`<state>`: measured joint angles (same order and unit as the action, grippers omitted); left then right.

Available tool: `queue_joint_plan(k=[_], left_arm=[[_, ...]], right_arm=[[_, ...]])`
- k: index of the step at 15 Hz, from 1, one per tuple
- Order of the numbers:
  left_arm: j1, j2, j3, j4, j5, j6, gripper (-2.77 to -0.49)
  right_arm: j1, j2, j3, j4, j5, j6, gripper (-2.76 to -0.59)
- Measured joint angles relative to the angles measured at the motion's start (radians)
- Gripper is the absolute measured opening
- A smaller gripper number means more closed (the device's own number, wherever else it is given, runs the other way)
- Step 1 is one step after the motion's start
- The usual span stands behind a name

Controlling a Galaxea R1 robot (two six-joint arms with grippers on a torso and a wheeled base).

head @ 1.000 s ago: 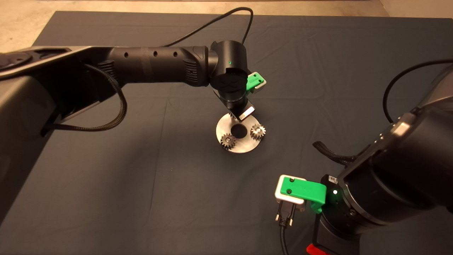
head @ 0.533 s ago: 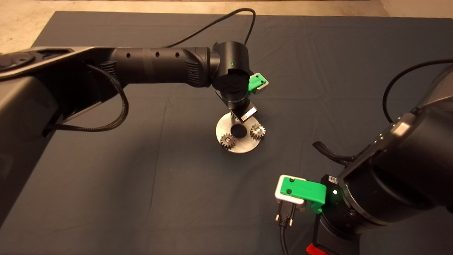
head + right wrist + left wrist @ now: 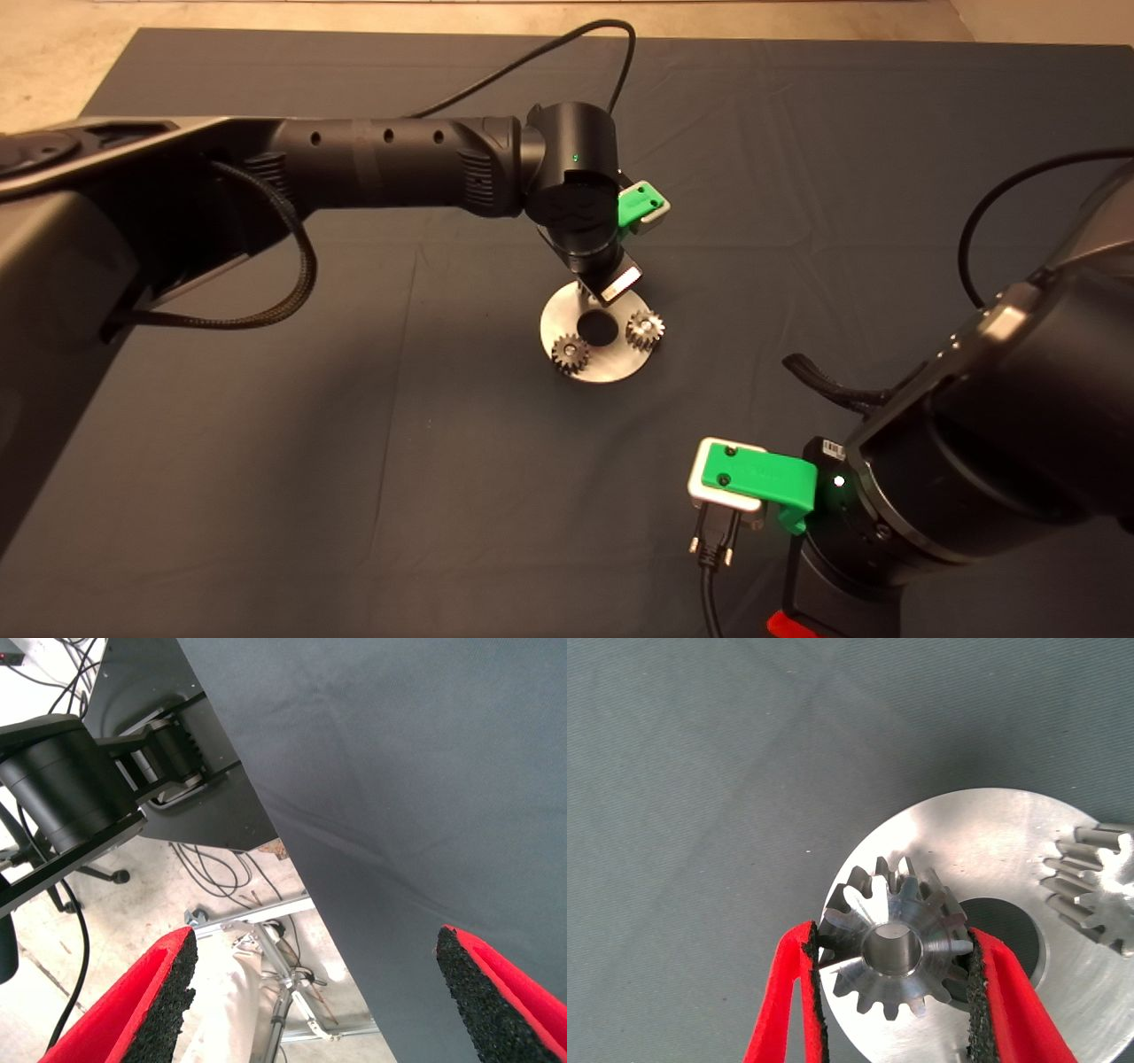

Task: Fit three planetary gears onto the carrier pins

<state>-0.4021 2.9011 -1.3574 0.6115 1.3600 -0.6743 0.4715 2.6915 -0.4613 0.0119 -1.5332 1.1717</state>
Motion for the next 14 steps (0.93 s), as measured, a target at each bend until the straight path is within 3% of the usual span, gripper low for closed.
queue_joint_plan(k=[11, 14], left_arm=[[0.000, -0.018, 0.003, 0.001, -0.011, 0.000, -2.62], [0.000, -0.023, 0.003, -0.001, -0.003, 0.000, -2.61]], right_arm=[[0.000, 0.001, 0.000, 0.000, 0.000, 0.000, -1.36], [0.000, 0.002, 0.000, 0.000, -0.001, 0.000, -1.36]])
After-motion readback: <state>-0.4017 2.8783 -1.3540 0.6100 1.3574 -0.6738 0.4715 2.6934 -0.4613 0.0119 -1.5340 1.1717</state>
